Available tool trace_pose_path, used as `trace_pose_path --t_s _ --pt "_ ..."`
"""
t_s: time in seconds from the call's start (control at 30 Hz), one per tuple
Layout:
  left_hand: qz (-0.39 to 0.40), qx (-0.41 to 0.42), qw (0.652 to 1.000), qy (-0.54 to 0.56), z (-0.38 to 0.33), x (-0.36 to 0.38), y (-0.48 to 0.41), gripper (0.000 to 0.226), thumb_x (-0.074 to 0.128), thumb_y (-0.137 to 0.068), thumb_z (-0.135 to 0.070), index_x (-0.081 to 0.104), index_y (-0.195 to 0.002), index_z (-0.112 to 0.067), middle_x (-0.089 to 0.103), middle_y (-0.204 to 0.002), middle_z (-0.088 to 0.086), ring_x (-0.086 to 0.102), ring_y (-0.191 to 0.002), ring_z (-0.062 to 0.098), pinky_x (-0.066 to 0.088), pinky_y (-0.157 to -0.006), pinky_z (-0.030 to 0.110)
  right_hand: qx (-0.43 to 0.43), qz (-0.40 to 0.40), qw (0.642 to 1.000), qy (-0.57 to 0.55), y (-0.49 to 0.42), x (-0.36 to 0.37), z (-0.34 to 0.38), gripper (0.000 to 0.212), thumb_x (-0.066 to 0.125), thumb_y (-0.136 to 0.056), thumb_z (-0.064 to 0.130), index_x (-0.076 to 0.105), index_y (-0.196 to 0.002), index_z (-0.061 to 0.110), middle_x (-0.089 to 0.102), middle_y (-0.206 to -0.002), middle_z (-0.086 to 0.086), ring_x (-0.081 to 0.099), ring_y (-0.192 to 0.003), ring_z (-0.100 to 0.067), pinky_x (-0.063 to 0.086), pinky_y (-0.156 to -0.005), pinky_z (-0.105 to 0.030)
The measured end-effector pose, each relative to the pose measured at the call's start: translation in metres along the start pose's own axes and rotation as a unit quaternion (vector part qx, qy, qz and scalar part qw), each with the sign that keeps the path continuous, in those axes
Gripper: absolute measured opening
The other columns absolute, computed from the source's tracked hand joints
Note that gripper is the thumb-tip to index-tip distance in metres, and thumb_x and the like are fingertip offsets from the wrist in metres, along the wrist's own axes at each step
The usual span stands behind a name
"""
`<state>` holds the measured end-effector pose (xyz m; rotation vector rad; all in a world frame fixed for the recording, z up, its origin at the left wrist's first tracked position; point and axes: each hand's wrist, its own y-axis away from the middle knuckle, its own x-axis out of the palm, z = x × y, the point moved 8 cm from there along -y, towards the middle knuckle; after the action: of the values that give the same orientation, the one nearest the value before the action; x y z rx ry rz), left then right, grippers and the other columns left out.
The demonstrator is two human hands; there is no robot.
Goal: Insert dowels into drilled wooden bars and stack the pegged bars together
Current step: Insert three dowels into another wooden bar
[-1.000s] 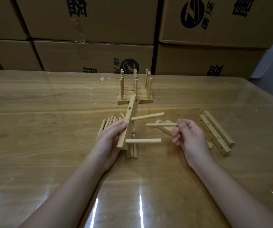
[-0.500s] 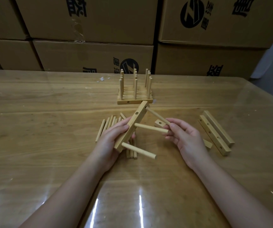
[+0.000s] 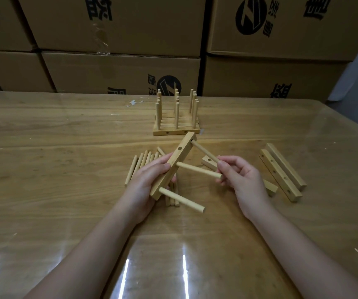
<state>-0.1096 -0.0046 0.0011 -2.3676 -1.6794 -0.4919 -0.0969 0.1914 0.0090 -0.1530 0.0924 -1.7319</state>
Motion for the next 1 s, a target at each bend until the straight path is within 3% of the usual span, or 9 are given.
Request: trace_pose_path --t_s 0.1,0.27,0.47,0.63,0.73,1.0 --pt "-0.005 0.0 1.0 -0.031 -0.001 0.001 0.0 0.032 0.062 -0.076 -0.026 0.074 -0.106 -0.031 0.072 -0.089 -0.002 0.065 -0.07 0.008 0.051 -0.056 0.018 -0.048 -0.025 0.997 0.055 0.003 -0.005 0.009 0.013 0.059 -0.089 0.013 0.068 -0.095 0.02 0.064 -0.065 0.009 0.058 -0.06 -0.001 0.048 -0.058 -0.015" --pt "-0.01 0.01 0.999 -0.042 -0.002 0.0 0.002 0.032 0.066 -0.072 -0.026 0.075 -0.103 -0.033 0.072 -0.085 -0.002 0.064 -0.068 0.008 0.051 -0.056 0.018 -0.119 -0.054 0.977 0.167 0.009 -0.007 0.023 0.014 0.057 -0.088 0.024 0.066 -0.095 0.033 0.063 -0.074 0.012 0.058 -0.071 -0.01 0.053 -0.067 -0.035" --pt "-0.002 0.01 0.999 -0.045 -0.002 0.001 0.002 0.032 0.066 -0.073 -0.026 0.075 -0.102 -0.033 0.073 -0.095 -0.003 0.065 -0.07 0.008 0.052 -0.058 0.018 -0.216 -0.077 0.942 0.244 0.014 -0.007 0.038 0.017 0.057 -0.09 0.017 0.065 -0.102 0.025 0.061 -0.083 0.014 0.055 -0.075 0.004 0.041 -0.062 -0.008" --pt "-0.013 0.007 0.999 -0.05 -0.001 0.002 0.003 0.031 0.065 -0.072 -0.024 0.075 -0.101 -0.033 0.073 -0.086 -0.004 0.064 -0.067 0.009 0.05 -0.052 0.019 -0.255 -0.083 0.924 0.273 0.017 -0.005 0.046 0.017 0.058 -0.09 0.012 0.066 -0.103 0.018 0.059 -0.085 0.019 0.054 -0.079 0.007 0.039 -0.065 -0.005" --pt "-0.017 0.002 0.998 -0.052 -0.001 0.003 0.004 0.034 0.066 -0.071 -0.023 0.075 -0.103 -0.03 0.073 -0.092 -0.003 0.064 -0.067 0.01 0.051 -0.052 0.02 -0.269 -0.086 0.915 0.288 0.018 -0.007 0.049 0.017 0.058 -0.09 0.011 0.067 -0.103 0.016 0.058 -0.084 0.019 0.054 -0.079 0.006 0.039 -0.066 -0.005" --pt "-0.018 0.001 0.998 -0.055 -0.002 0.003 0.005 0.036 0.065 -0.071 -0.022 0.072 -0.106 -0.028 0.073 -0.096 -0.004 0.063 -0.068 0.011 0.052 -0.055 0.02 -0.282 -0.088 0.899 0.323 0.021 -0.004 0.054 0.016 0.059 -0.089 0.011 0.068 -0.103 0.011 0.063 -0.085 0.007 0.055 -0.08 -0.001 0.041 -0.068 -0.009"
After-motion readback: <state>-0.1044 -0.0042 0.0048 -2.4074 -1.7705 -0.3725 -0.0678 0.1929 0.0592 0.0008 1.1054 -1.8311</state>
